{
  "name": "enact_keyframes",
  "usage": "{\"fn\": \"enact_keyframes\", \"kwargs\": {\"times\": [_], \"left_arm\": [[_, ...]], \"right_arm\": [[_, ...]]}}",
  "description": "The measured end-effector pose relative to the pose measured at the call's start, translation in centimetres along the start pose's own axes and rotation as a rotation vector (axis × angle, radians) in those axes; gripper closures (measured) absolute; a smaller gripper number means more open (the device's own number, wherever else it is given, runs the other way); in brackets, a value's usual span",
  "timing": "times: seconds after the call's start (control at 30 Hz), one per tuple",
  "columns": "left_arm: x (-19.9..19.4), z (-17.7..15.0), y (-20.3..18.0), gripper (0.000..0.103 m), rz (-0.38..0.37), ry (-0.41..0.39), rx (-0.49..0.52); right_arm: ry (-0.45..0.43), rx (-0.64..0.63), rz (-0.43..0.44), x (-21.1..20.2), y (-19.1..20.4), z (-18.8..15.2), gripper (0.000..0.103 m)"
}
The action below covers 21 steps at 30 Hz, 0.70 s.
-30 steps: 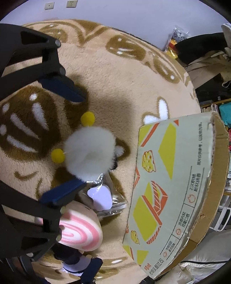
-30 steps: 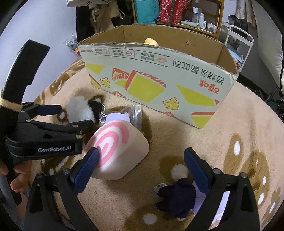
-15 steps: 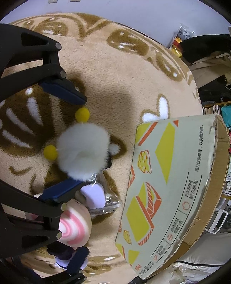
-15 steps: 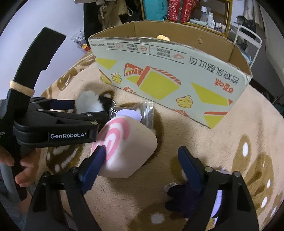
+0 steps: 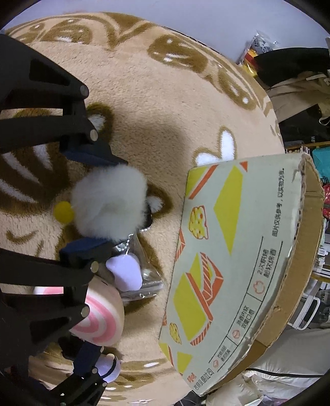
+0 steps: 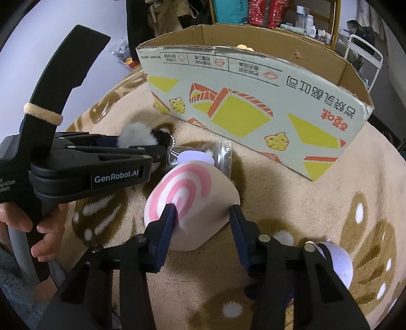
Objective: Organize soft objects
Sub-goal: 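Grasp the white fluffy plush with the left tool while the right tool grasps the pink swirl cushion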
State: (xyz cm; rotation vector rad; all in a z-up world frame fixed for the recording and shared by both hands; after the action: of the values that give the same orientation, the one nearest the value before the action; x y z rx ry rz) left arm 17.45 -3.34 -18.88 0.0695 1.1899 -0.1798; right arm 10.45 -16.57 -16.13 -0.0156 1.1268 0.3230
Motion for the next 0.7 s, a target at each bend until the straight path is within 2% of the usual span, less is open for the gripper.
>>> {"fn": "enact_keyframes", "kwargs": {"times": [0.43, 0.7], "left_arm": [[-0.5, -0.4, -0.2, 0.059, 0.01, 0.007, -0.002], [-1.3, -0.4, -0.2, 0.069, 0.006, -0.008, -0.009]], "right_arm": [[-0.001, -0.014, -0.016, 0.1, 0.0, 0.2, 0.069], [-0.005, -0.025, -0.025, 0.3, 0.4, 0.2, 0.071]]}}
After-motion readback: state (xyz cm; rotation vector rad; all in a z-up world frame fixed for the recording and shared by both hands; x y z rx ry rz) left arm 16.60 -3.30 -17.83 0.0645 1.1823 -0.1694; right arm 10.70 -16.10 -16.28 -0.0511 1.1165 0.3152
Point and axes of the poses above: each gripper's, at about its wrist camera, not at the fingertips, and x roughly the way its jaws point, y to its left, z to its top, the point moved 4 cm from there along x, roughly the way its jaws point, and after that the axes turned 2 degrees about x, right-handed, at the moved point
